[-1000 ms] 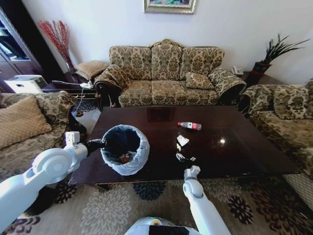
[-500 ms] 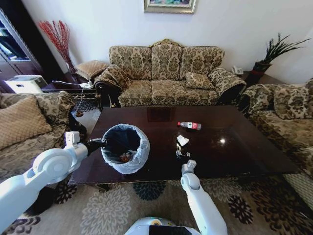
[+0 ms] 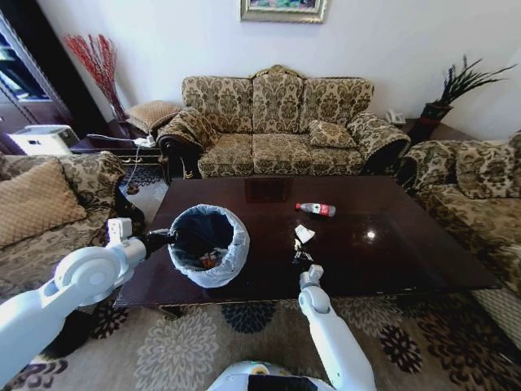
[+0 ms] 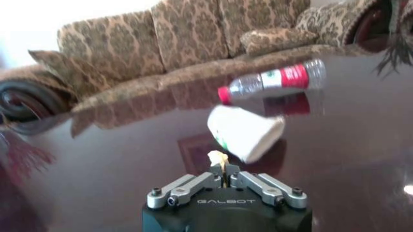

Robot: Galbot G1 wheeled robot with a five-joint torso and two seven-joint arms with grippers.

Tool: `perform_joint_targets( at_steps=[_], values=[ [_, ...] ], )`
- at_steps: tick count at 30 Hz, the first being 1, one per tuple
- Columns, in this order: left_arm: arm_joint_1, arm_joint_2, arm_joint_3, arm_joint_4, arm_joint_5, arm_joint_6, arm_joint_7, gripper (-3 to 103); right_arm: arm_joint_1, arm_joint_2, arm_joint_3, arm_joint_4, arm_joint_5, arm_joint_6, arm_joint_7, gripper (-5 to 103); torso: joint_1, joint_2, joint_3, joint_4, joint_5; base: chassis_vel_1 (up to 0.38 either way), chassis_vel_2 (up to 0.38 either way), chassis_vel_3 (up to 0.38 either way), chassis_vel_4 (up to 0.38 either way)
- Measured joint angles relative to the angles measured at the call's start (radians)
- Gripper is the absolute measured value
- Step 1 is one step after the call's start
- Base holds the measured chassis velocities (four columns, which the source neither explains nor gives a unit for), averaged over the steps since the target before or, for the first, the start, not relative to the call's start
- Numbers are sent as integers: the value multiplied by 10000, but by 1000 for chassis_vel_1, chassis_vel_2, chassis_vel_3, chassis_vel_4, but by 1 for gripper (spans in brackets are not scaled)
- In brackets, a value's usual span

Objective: Move to the front of the table and place the trash on the table into the trash bin.

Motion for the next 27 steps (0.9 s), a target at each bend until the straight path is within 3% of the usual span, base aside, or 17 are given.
perform_joint_targets(
  at_steps=[3, 4, 5, 7, 10, 14, 21, 25, 27],
  values=[
    [-26, 174, -52, 19, -127, 34, -25, 0, -219, -49, -37, 853, 224, -179, -42, 0, 0, 0, 0, -1, 1, 0, 0, 0, 0],
    [-54, 297, -110, 43, -300, 134, -77, 0, -395, -55, -118, 2036, 616, -712, -192, 0, 0, 0, 0, -3, 2, 0, 0, 0, 0],
    [-54, 297, -110, 43, -300, 134, -77, 0, -395, -55, -118, 2036, 616, -712, -192, 0, 0, 0, 0, -3, 2, 0, 0, 0, 0],
    [-73, 343, -112, 76, -413, 255, -145, 0, -460, 0, -397, 4211, 1151, -1371, -705, 0, 0, 0, 0, -2, -3, 0, 0, 0, 0],
    [-88, 342, -72, 77, -436, 338, -219, 0, -340, -58, -773, 5632, 1534, -1818, -1221, 0, 0, 1, -1, 1, -4, 0, 0, 0, 0],
    [-80, 302, 9, -57, -505, 432, -279, 0, 284, -621, -2486, 7658, 1678, -2296, -2390, 0, -1, 4, -2, 1, 0, 0, 0, 0, 0],
    [-43, 138, 8, -241, -508, 468, -290, 0, 650, -970, -4085, 7295, 1156, -2429, -2970, 0, 1, 3, 0, 0, -1, 0, 0, 0, 0],
    [36, 57, -55, -395, -504, 499, -289, 0, 611, -830, -4324, 7098, 775, -2640, -3101, 0, 0, 3, -1, -1, 0, 0, 0, 0, 0],
    [61, 18, -80, -436, -496, 514, -290, 0, 568, -836, -4424, 7016, 523, -2697, -3163, 5, -1, 3, -1, 1, 0, 0, 0, 0, 0]
  ],
)
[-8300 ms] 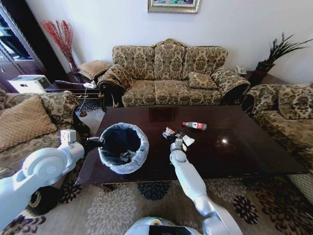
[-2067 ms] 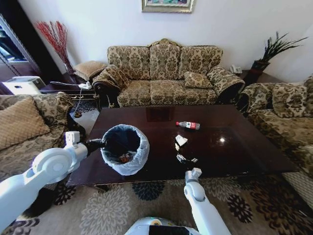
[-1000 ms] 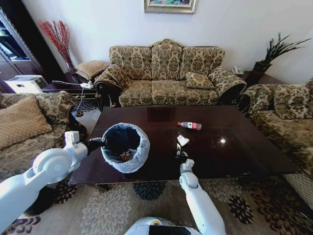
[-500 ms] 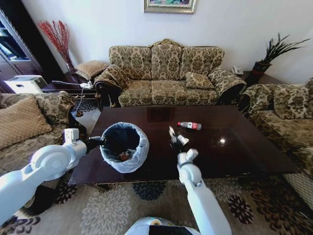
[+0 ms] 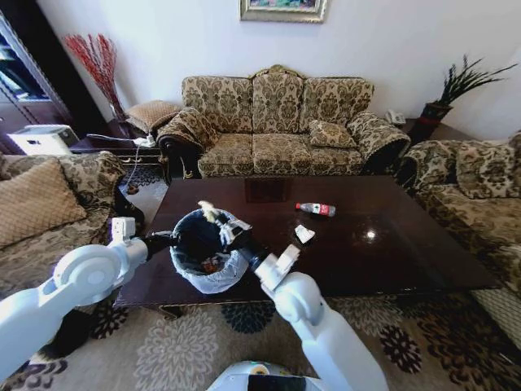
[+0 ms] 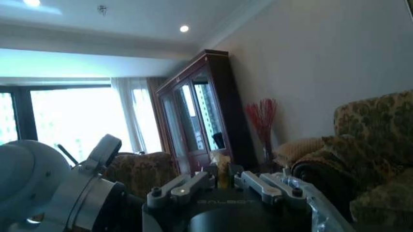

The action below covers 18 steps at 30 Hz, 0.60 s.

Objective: Move to the front of the table and place the trash on the table into the trash bin.

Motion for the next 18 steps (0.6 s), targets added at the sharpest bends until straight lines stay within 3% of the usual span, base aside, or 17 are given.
perform_joint_targets(
  at_steps=[1, 3, 5, 7, 11, 14, 15, 16, 18],
  values=[
    [-2, -31, -8, -10, 8, 1, 0, 0, -37, -17, -23, -16, -75, -21, -39, 16, 0, 0, 0, 0, 0, 0, 0, 0, 0],
    [-10, -52, -8, -10, 12, 1, 1, 0, -53, -18, -22, -16, -87, -21, -71, 16, 1, 0, 0, -1, 0, 0, 0, 0, 0],
    [-30, -126, 14, -11, 32, 1, 0, 0, -94, -14, -16, -6, -91, -13, -140, 32, 1, -1, 1, -2, 0, 0, 0, 0, 0],
    [-31, -142, 20, -8, 37, 1, 0, 0, -106, -10, -6, 10, -91, -2, -166, 32, 1, -1, 1, -1, 0, 0, 0, 0, 0],
    [-18, -166, 5, -6, 44, -1, 0, 0, -178, 62, 117, 111, -40, 262, -186, 48, 1, -1, 0, -1, 0, 0, 0, 0, 0],
    [0, -223, -49, -2, 49, -3, 0, 0, -352, 252, 632, 244, 302, 855, -340, 59, 1, -1, 0, 0, 1, 0, 0, 0, 0],
    [4, -292, -84, 0, 53, -7, 0, 0, -547, 403, 1222, 201, 488, 1715, -434, 65, 1, -1, 0, 0, 1, 0, 0, 0, 0],
    [4, -292, -84, 0, 53, -7, 0, 0, -547, 403, 1222, 201, 488, 1715, -434, 65, 1, -1, 0, 0, 1, 0, 0, 0, 0],
    [-1, -372, -115, 6, 69, -16, -1, 0, -831, 479, 2279, -64, 677, 2238, 14, 76, 0, -1, 0, 0, 2, 0, 0, 0, 0]
  ],
)
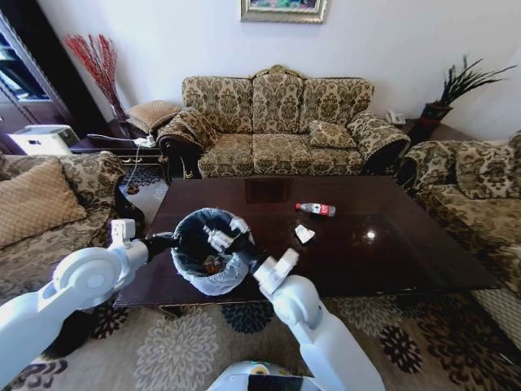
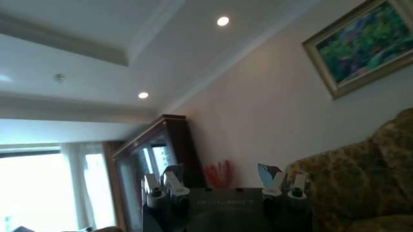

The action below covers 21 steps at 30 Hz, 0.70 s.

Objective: Move to the front of the table and place the trash on the table into the trash bin.

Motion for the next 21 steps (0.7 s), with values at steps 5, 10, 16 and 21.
perform_joint_targets(
  at_steps=[5, 10, 16, 21],
  values=[
    [-8, -171, 3, -6, 118, -18, 4, 0, -275, -168, 2079, -1651, 58, -69, 2354, 92, 1, -1, 2, -1, 2, 0, 0, 0, 0],
    [-2, -333, 94, -50, 210, -23, 21, 0, -312, -237, 2833, -3101, 236, -112, 2712, 100, 3, -3, 3, -2, 2, 0, 0, 0, 0],
    [14, -469, 85, -62, 270, -59, 34, 0, 298, -120, 3282, -5553, -639, 724, 2356, 100, 1, -3, 2, 2, -2, -7, -7, 11, 11],
    [70, -597, 77, -100, 354, -93, 49, 0, 1010, 31, 3141, -7339, -1074, 1521, 1529, 100, 1, -2, 2, 1, -2, -84, -89, 100, 86]
  ],
)
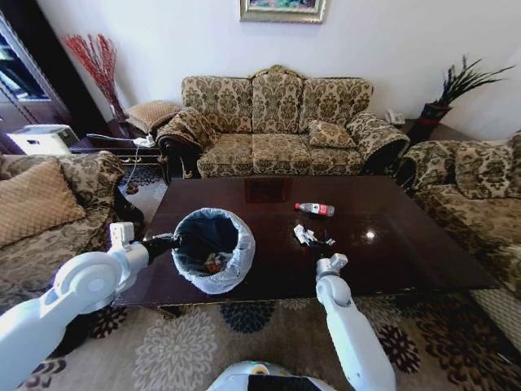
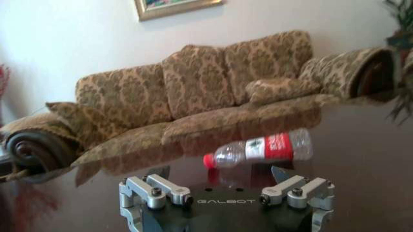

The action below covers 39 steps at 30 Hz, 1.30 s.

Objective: Move to the front of the table and place the trash on the table into the trash bin.

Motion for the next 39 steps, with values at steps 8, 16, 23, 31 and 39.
perform_joint_targets(
  at_steps=[8, 16, 23, 31, 39],
  values=[
    [-72, -128, 34, 34, 64, -121, 48, 0, 1383, 240, -359, -1810, -1003, 168, -732, 100, 1, 0, -1, -8, -1, -70, -77, 41, 50],
    [-21, -273, 64, 51, 184, -119, 79, 0, 2071, 471, -580, -2638, -1568, -501, -806, 89, -2, 0, -1, 4, -2, 0, 0, 0, 0],
    [-60, -257, 78, 87, 191, -119, 113, 0, 2052, 595, -534, -2800, -1927, -992, -480, 62, 0, 0, -1, -5, 3, 0, 0, 0, 0],
    [-69, -109, -6, 132, 172, -124, 119, 0, 1903, 606, -536, -2734, -1830, -1020, -282, 36, -3, 3, -3, 0, -1, 0, 0, 0, 0],
    [-98, 280, -174, 44, 19, -136, 121, 0, 1392, 601, -577, -2014, -1507, -1177, -141, 16, -2, 3, -3, -2, 3, 0, 0, 0, 0]
  ],
)
